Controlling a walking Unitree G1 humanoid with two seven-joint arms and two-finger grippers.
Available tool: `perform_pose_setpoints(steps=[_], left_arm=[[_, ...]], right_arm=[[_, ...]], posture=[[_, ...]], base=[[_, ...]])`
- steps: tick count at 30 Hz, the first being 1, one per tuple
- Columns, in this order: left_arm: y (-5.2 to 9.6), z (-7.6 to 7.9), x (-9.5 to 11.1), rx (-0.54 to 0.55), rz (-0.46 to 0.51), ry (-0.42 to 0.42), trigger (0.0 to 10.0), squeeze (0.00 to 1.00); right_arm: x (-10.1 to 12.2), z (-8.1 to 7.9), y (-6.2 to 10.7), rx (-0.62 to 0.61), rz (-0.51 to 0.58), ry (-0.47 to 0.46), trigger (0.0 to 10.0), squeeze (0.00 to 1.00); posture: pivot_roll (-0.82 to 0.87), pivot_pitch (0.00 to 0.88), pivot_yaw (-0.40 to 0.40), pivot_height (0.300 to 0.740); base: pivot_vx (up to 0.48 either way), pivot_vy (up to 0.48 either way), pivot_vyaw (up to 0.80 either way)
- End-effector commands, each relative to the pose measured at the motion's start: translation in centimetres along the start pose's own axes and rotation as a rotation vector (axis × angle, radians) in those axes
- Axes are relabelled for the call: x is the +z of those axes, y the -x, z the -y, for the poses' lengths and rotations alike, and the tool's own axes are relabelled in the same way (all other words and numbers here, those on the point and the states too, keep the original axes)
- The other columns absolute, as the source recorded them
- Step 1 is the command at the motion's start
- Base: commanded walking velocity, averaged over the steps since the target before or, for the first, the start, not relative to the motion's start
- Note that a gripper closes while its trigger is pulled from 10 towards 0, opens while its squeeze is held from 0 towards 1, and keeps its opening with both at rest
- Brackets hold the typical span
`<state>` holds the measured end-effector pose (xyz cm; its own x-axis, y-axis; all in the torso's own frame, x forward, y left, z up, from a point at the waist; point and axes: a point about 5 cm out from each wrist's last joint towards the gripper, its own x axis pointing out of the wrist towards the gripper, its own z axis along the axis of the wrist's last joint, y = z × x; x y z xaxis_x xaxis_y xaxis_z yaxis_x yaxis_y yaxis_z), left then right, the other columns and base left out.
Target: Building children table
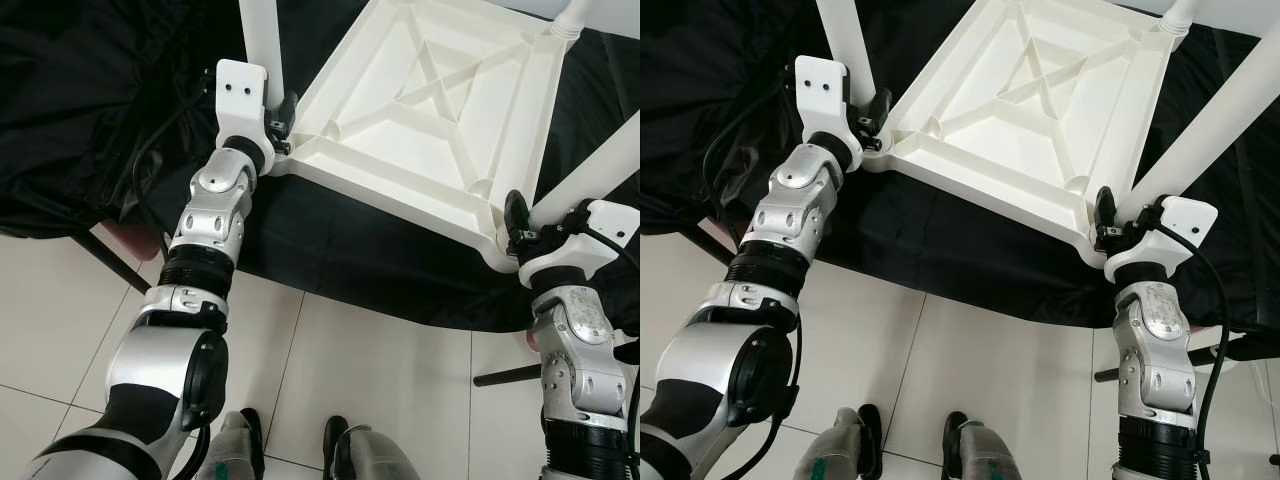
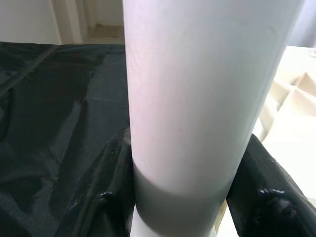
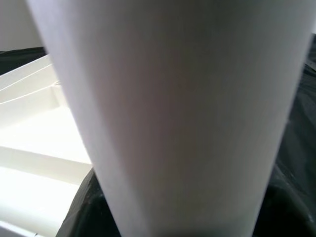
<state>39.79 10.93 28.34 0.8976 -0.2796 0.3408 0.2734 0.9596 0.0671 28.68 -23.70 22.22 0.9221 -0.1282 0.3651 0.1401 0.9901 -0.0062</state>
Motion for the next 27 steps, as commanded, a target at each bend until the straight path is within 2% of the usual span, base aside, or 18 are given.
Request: perform_pose_setpoints(steps=[1, 5, 10, 15, 17, 22, 27], left_arm=[[0.8, -1.1, -0.9, 0.011, -0.037, -0.002, 10.0, 0.0], [2.1, -2.5, -0.2, 0.044, -0.021, -0.023, 10.0, 0.0], [3.0, -2.9, 0.0, 0.048, -0.017, -0.038, 10.0, 0.0], [5.8, -4.0, 0.4, 0.071, -0.035, -0.057, 10.0, 0.0], [5.8, -4.0, 0.4, 0.071, -0.035, -0.057, 10.0, 0.0], [7.3, -5.5, 1.3, 0.129, -0.036, -0.095, 10.0, 0.0], [7.8, -6.2, 1.6, 0.155, -0.035, -0.111, 10.0, 0.0]], right_arm=[[-1.5, 1.0, 0.4, -0.052, -0.074, 0.024, 10.0, 0.0], [-1.8, -0.1, -0.6, 0.027, -0.076, 0.013, 10.0, 0.0], [-2.1, -0.7, -0.9, 0.066, -0.083, 0.009, 10.0, 0.0], [-2.9, -2.6, -1.1, 0.169, -0.103, -0.017, 10.0, 0.0], [-2.9, -2.6, -1.1, 0.169, -0.103, -0.017, 10.0, 0.0], [-3.2, -3.9, -1.7, 0.223, -0.099, -0.031, 10.0, 0.0], [-3.2, -4.5, -2.2, 0.24, -0.096, -0.045, 10.0, 0.0]], posture=[[0.09, 0.296, -0.018, 0.74], [0.1, 0.296, -0.03, 0.74], [0.11, 0.296, -0.04, 0.74], [0.13, 0.29, -0.057, 0.74], [0.13, 0.29, -0.057, 0.74], [0.15, 0.282, -0.087, 0.74], [0.15, 0.279, -0.099, 0.74]], base=[[0.0, 0.0, 0.0], [0.0, 0.0, 0.0], [0.0, 0.0, 0.0], [0.0, 0.0, 0.0], [0.0, 0.0, 0.0], [0.0, 0.0, 0.0], [0.0, 0.0, 0.0]])
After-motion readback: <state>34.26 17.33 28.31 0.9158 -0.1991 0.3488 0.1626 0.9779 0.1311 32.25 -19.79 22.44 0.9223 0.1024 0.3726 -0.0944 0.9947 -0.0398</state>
